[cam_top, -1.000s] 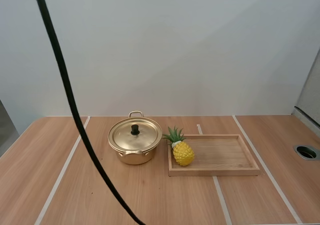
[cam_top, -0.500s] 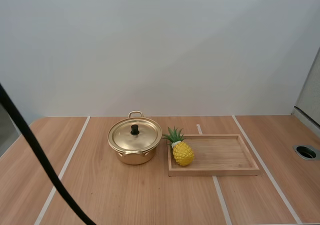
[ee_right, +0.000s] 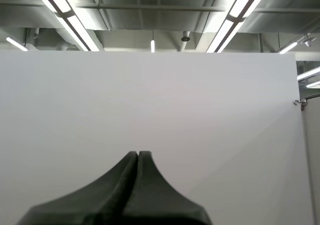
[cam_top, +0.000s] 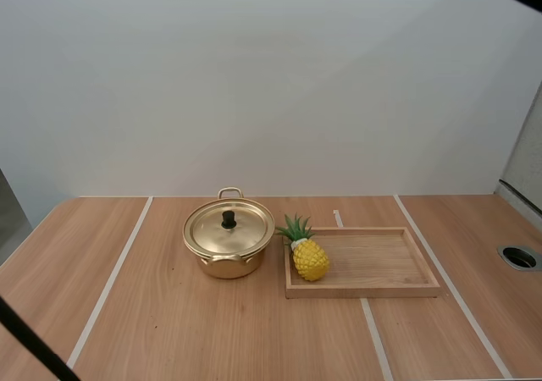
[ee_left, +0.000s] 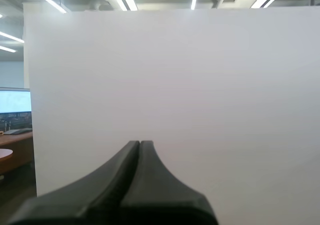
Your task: Open the pot, put the grape inside, and close it
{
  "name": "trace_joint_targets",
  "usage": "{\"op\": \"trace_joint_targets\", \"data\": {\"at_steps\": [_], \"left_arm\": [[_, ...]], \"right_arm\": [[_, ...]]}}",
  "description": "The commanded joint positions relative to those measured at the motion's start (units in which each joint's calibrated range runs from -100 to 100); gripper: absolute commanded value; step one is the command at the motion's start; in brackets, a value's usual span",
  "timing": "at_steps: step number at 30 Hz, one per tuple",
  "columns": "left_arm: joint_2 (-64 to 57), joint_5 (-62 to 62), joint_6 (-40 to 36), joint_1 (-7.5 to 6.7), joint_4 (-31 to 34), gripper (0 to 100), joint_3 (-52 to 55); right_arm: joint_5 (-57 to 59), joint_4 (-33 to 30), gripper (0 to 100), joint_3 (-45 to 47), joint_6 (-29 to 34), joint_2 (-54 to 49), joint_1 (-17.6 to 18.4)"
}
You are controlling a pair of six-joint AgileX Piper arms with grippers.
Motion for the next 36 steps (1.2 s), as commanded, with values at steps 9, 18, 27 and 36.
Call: {"op": "trace_joint_targets", "data": {"at_steps": [9,18,27,36], "left_arm": [[-10.4,-10.8,-0.9,3.12,-0.1,0,16.6],[-11.3,-19.6,-1.5,2.74,-1.5,0,27.0],[-11.3,-55.2,-1.4,2.01,1.1,0,54.1],[-11.3,-58.5,-3.9,2.01,0.6,0,71.7]], "right_arm": [[-2.4,-15.6,0,16.5,12.1,-5.7,1.9],[-12.2,-17.8,0,30.9,12.1,-8.8,1.9],[-18.8,-17.6,0,48.5,12.1,-8.8,1.8],[-18.8,-15.8,0,61.6,12.1,-8.8,1.8]]}}
